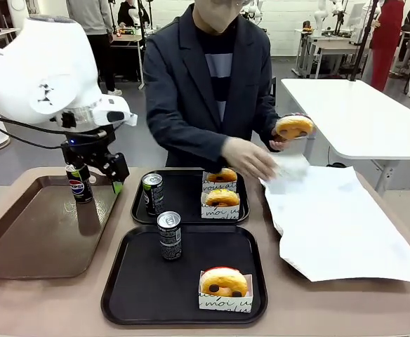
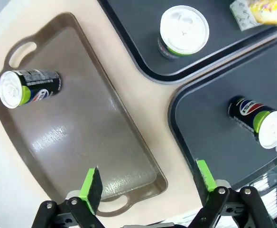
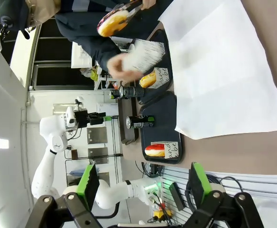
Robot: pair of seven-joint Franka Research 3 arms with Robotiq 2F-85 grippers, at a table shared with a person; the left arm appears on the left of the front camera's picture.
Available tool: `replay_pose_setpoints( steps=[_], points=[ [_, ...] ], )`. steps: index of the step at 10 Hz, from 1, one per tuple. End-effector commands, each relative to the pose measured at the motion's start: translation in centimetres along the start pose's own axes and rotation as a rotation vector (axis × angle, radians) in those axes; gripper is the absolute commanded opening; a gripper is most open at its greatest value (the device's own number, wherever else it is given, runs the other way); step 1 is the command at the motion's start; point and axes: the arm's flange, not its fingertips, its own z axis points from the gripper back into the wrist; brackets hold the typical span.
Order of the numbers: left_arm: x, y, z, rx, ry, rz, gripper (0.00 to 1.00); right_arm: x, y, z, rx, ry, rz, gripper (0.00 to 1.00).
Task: Set up donuts and drinks on trays.
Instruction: Pick up one Pepsi coke from the Handle tray and place it on the Flat Tray without a Pepsi coke.
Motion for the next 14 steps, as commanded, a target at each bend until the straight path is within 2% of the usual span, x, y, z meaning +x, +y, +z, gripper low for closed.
replay_pose_setpoints(
  steps=[1, 2, 4, 5, 7, 8, 10, 11, 13, 14],
  points=[
    [-2.5, 5.1, 3.3, -0.133, -0.103, 0.218, 1.0, 0.2, 0.0, 0.0, 0.026, -0.007, 0.016, 1.0],
    [-5.6, 9.0, 5.3, -0.213, -0.143, 0.34, 1.0, 0.2, 0.0, 0.0, 0.026, -0.007, 0.016, 1.0],
    [-12.7, 14.0, 7.6, -0.302, -0.2, 0.524, 1.0, 0.2, 0.0, 0.0, 0.026, -0.007, 0.016, 1.0],
    [-14.0, 17.6, 7.8, -0.373, -0.213, 0.555, 1.0, 0.2, 0.0, 0.0, 0.026, -0.007, 0.016, 1.0],
    [-17.3, 22.1, 4.4, -0.629, -0.259, 0.58, 1.0, 0.2, 0.0, 0.0, 0.026, -0.007, 0.016, 1.0],
    [-16.8, 25.0, 2.9, -0.752, -0.261, 0.578, 1.0, 0.2, 0.0, 0.0, 0.026, -0.007, 0.016, 1.0],
    [-18.5, 27.8, -0.8, -0.97, -0.389, 0.524, 1.0, 0.2, 0.0, 0.0, 0.026, -0.007, 0.016, 1.0],
    [-18.0, 30.4, -2.5, -1.036, -0.447, 0.511, 1.0, 0.2, 0.0, 0.0, 0.026, -0.007, 0.016, 1.0],
    [-19.7, 32.1, -6.0, -1.107, -0.556, 0.521, 1.0, 0.2, 0.0, 0.0, 0.026, -0.007, 0.016, 1.0],
    [-19.5, 33.1, -7.0, -1.127, -0.575, 0.529, 1.0, 0.2, 0.0, 0.0, 0.026, -0.007, 0.016, 1.0]
  ],
)
